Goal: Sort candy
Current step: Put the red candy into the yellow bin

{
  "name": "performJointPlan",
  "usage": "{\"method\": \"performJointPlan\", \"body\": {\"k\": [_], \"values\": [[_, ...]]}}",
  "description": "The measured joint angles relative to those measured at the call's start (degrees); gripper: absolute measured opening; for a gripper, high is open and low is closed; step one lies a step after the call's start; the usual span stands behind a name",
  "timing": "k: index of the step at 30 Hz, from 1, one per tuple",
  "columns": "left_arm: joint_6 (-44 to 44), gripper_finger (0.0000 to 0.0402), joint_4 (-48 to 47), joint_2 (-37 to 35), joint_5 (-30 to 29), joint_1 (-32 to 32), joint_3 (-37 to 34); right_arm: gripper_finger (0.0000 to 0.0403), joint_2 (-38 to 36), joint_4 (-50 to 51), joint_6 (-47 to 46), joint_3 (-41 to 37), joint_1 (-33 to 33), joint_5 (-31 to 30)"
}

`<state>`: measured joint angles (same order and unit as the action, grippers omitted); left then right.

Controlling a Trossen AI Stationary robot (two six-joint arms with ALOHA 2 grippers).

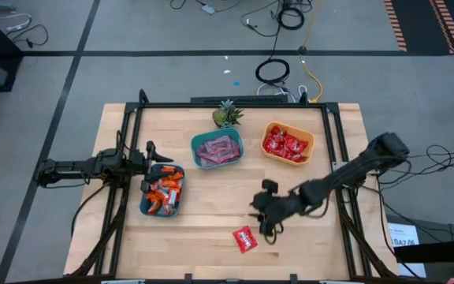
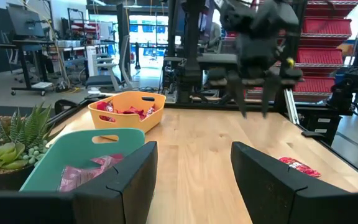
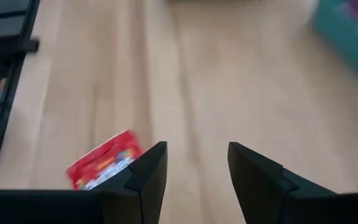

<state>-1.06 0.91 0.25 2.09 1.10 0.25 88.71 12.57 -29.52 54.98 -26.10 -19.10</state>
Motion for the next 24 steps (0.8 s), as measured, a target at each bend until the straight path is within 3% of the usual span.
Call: {"method": "performJointPlan", "body": {"k": [8, 15, 24], "values": [[0.00, 0.0215, 0.00, 0.00, 0.00, 0.00, 0.00, 0.0160, 9.79, -10.10, -6.14, 0.00, -5.77, -0.07], [0.00, 0.0215, -0.02, 0.00, 0.00, 0.00, 0.00, 0.0160, 17.28, -20.67, -2.43, 0.01, -9.23, -0.05], [0.00, 0.0215, 0.00, -0.01, 0.00, 0.01, 0.00, 0.0160, 24.37, -22.68, -3.01, 0.31, -9.69, -1.01]]}}
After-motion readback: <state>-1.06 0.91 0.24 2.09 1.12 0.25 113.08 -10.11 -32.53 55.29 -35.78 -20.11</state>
